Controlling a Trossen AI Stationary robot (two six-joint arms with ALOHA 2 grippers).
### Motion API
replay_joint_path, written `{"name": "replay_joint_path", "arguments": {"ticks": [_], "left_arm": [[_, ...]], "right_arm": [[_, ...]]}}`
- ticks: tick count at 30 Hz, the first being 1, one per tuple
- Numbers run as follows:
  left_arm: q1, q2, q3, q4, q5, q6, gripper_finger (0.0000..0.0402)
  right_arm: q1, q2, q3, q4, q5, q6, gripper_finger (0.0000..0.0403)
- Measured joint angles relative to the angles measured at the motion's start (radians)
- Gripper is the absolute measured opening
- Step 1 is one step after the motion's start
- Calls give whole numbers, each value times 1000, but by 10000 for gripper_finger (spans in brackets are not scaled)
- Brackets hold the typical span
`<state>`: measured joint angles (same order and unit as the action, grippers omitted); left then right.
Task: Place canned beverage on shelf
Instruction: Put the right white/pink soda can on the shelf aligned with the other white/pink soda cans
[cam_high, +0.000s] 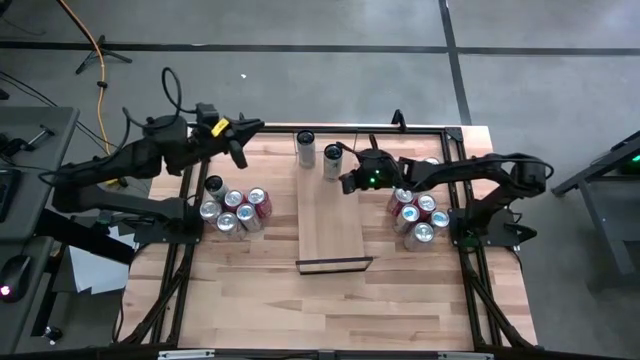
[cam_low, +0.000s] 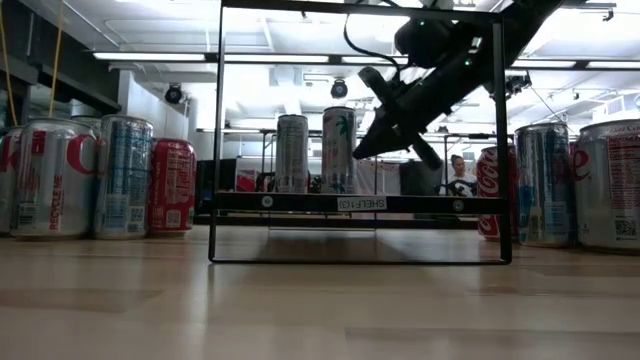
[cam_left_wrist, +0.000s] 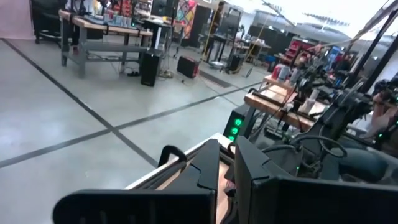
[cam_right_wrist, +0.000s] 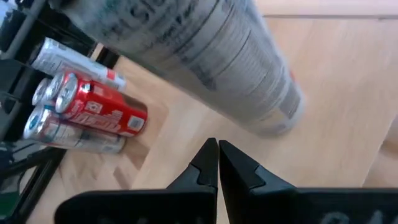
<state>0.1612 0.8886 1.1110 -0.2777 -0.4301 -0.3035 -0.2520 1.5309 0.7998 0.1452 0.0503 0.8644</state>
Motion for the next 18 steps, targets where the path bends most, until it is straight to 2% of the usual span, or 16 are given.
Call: {"name": "replay_joint_path", "arguments": {"ticks": [8, 18], "left_arm": [[0, 31, -1, 12, 8, -58, 0], [0, 27, -1, 113, 12, -60, 0]], "right_arm": [[-10, 29, 0, 11, 6, 53, 0], [-12, 29, 0, 56, 83, 77, 0]]}}
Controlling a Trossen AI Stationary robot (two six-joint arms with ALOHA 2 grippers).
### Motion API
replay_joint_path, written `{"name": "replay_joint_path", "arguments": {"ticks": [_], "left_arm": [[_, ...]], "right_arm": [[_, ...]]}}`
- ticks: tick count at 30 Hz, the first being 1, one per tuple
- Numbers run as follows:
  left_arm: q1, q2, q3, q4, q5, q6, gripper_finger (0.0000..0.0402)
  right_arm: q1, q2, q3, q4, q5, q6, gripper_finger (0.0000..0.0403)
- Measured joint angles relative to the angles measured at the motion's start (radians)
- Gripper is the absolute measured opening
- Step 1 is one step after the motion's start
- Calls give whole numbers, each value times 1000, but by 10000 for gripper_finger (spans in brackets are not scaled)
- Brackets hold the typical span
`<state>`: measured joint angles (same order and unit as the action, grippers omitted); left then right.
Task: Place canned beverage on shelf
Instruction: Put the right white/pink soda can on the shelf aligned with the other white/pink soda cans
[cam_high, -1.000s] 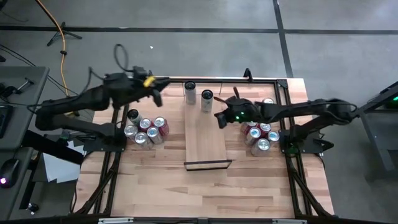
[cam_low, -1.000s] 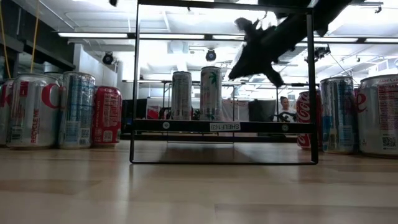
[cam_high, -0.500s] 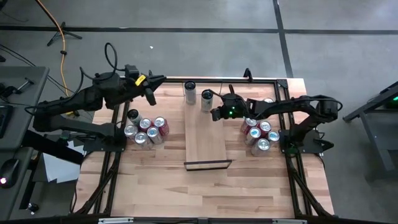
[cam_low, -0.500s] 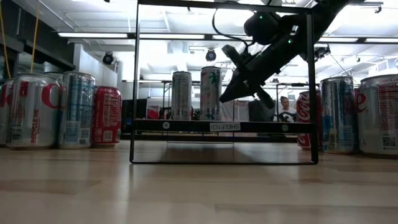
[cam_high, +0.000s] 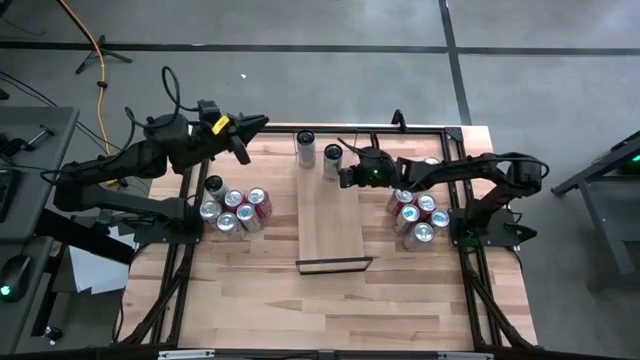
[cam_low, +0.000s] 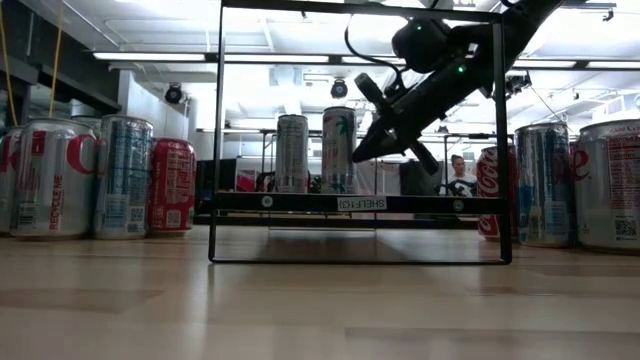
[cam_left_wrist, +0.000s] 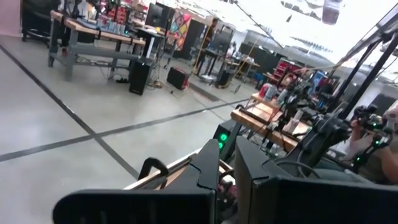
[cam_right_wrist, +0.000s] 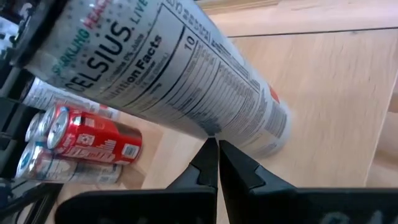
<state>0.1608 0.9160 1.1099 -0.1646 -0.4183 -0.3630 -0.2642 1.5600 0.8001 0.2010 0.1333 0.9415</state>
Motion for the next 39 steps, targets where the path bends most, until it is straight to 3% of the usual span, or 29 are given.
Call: {"name": "replay_joint_path", "arguments": {"ticks": [6, 17, 22, 33, 39], "left_arm": [[0, 0, 0, 7, 0, 0, 0], [0, 0, 0, 9, 11, -1, 0], [0, 0, 0, 9, 13, 0, 0], [0, 0, 0, 9, 13, 0, 0], [0, 0, 0, 9, 13, 0, 0]], "right_arm": [[-1, 34, 20, 35, 7, 3, 0], [2, 172, 241, -69, -33, -101, 0], [-11, 172, 255, -98, 14, -130, 0], [-30, 172, 257, -39, 13, -113, 0], [-30, 146, 257, -64, -150, -245, 0]]}}
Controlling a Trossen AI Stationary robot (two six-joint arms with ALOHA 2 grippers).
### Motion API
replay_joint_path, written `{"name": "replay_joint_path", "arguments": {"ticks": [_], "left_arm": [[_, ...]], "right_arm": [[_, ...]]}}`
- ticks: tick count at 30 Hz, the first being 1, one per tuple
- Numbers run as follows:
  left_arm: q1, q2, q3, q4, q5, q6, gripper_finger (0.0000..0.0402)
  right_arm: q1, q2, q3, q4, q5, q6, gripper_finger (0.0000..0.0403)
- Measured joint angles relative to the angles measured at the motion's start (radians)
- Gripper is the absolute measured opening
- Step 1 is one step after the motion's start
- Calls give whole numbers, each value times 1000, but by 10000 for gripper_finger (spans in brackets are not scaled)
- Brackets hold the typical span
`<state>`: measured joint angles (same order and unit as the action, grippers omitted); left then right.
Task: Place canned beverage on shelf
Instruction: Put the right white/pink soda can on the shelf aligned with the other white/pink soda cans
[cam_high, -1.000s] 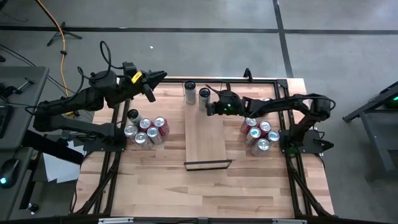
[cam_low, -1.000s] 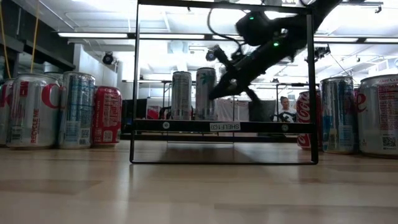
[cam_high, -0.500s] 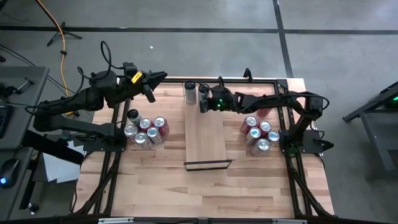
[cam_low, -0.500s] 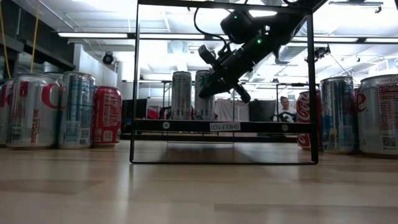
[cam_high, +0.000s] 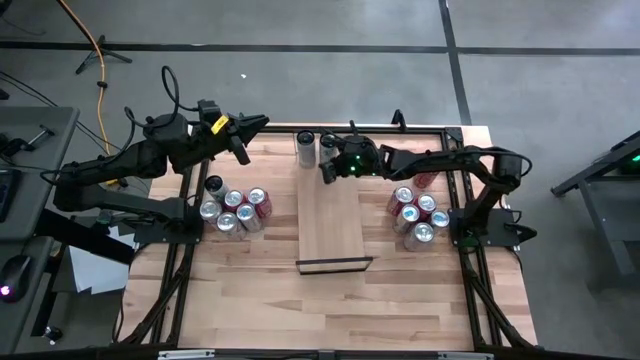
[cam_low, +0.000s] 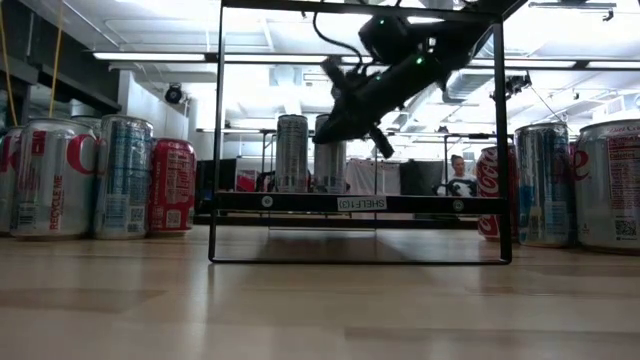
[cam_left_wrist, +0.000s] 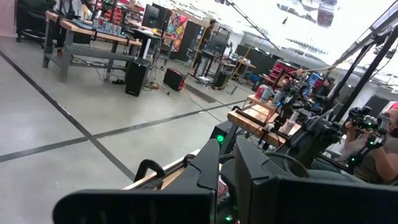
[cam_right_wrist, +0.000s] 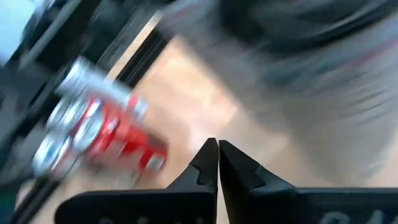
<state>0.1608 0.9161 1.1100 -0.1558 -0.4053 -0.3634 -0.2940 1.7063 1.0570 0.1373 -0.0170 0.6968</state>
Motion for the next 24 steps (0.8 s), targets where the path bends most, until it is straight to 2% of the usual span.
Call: {"name": "replay_joint_path", "arguments": {"ticks": [1, 3, 8, 11, 14, 24], "left_arm": [[0, 0, 0, 0, 0, 0, 0], [0, 0, 0, 0, 0, 0, 0], [0, 0, 0, 0, 0, 0, 0], [0, 0, 1, 0, 0, 0, 0], [0, 0, 1, 0, 0, 0, 0], [0, 0, 1, 3, -2, 0, 0]], "right_arm": [[2, -16, 0, -41, -23, -29, 0], [9, -54, 0, -143, -4, -86, 0], [5, -158, 0, -282, 215, -155, 0], [-15, -184, 1, -302, 284, -153, 0], [-42, -176, 10, -343, 294, -148, 0], [-66, -97, 13, -286, 297, -119, 0]]}}
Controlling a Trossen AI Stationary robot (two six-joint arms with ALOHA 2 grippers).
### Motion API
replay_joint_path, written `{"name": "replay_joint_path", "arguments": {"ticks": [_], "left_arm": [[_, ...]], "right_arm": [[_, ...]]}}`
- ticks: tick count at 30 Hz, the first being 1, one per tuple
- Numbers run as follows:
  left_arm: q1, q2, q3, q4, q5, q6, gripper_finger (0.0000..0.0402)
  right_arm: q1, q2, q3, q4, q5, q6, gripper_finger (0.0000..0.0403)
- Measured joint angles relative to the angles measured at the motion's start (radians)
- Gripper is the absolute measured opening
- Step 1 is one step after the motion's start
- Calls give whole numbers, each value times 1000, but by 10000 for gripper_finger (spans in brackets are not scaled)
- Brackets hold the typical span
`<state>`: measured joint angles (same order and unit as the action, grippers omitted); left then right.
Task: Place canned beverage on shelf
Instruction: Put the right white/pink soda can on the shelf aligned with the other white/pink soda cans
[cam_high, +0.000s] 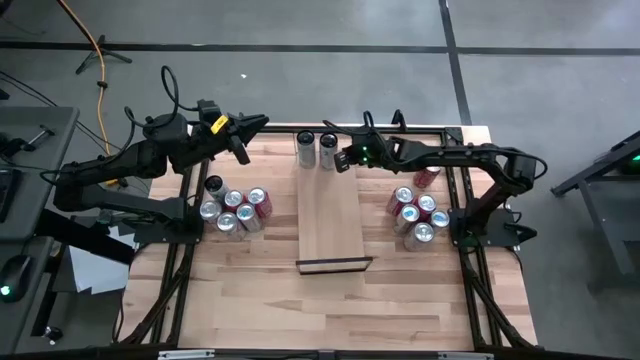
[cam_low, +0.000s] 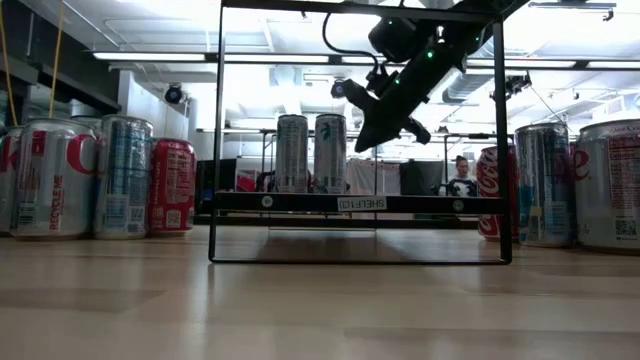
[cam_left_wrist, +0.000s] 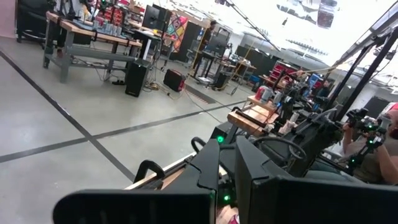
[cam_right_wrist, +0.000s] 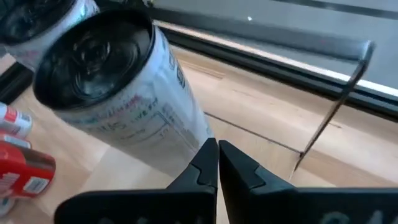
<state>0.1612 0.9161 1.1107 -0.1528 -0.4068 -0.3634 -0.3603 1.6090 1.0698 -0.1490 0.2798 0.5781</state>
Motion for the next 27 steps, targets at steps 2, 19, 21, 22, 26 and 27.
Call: {"name": "replay_joint_path", "arguments": {"ticks": [2, 19, 21, 22, 26, 27], "left_arm": [[0, 0, 0, 0, 0, 0, 0], [1, 0, 0, 1, -1, 0, 0], [1, 0, 0, 1, -1, 0, 0], [1, 0, 0, 1, -1, 0, 0], [1, 0, 0, 1, 2, 0, 0], [1, 0, 0, 1, 2, 0, 0]], "right_arm": [[0, 9, 0, 26, 0, -1, 0], [35, 36, 0, 73, -26, 24, 0], [44, 36, 0, 76, -26, 27, 0], [50, 36, 0, 77, -26, 32, 0], [74, 36, 0, 83, -26, 51, 0], [80, 36, 0, 87, -26, 51, 0]]}}
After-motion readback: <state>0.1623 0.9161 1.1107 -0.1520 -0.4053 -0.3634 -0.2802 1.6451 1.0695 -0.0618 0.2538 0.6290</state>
